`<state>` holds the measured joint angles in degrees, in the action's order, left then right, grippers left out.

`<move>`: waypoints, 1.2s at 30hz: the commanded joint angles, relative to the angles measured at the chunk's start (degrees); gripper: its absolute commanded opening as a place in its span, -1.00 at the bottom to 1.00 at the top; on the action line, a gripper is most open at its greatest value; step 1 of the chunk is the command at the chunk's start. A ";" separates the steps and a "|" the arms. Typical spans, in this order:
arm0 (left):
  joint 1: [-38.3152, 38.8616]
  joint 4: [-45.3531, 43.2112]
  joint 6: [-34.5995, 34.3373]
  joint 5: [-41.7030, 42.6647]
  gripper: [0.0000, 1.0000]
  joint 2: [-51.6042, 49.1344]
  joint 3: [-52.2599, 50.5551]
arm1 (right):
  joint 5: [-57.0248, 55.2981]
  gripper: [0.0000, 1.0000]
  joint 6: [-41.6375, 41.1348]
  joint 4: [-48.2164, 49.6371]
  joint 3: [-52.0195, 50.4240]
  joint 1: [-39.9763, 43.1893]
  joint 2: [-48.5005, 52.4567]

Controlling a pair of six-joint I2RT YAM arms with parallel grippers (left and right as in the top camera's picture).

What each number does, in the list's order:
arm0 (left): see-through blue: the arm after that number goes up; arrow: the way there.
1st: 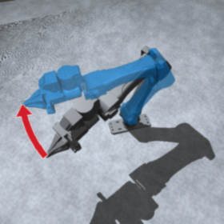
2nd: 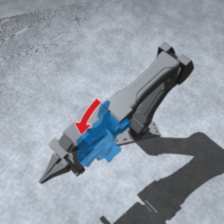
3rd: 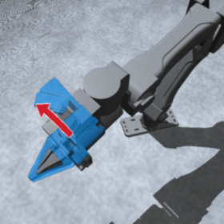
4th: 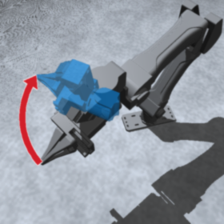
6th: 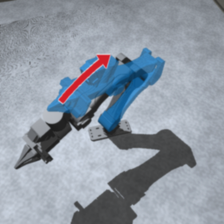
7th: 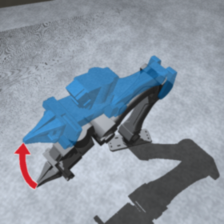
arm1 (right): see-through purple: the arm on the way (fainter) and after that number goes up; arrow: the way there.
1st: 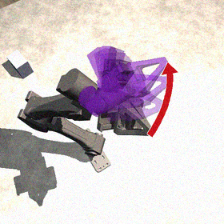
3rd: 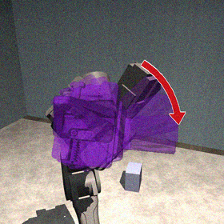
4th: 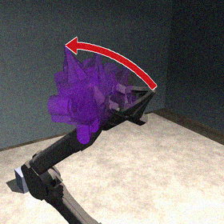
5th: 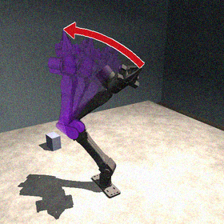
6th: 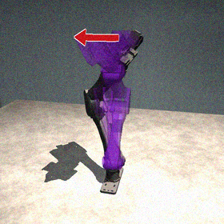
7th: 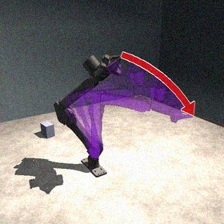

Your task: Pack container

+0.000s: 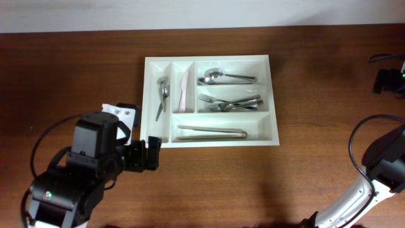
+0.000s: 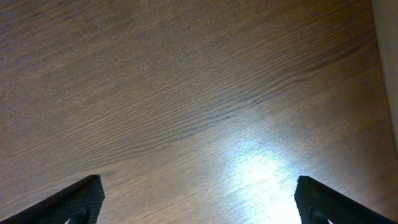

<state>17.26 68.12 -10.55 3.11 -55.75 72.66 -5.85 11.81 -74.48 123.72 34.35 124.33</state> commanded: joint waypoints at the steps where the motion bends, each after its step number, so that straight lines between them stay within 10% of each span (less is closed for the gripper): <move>1: 0.22 0.94 1.09 -4.17 0.99 -0.22 -0.87 | 0.52 0.97 -0.24 0.15 -0.13 -0.20 -0.98; 19: 0.00 -37.05 10.64 -1.92 0.98 1.01 -28.20 | 0.52 0.97 -0.24 0.15 -0.13 -0.20 -0.98; 36: -13.57 -52.48 11.52 -3.56 0.99 33.11 -56.59 | 0.52 0.97 -0.24 0.15 -0.13 -0.20 -0.98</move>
<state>5.23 16.69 0.05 -0.25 -25.85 19.07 -5.87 11.79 -74.48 123.72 34.35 124.33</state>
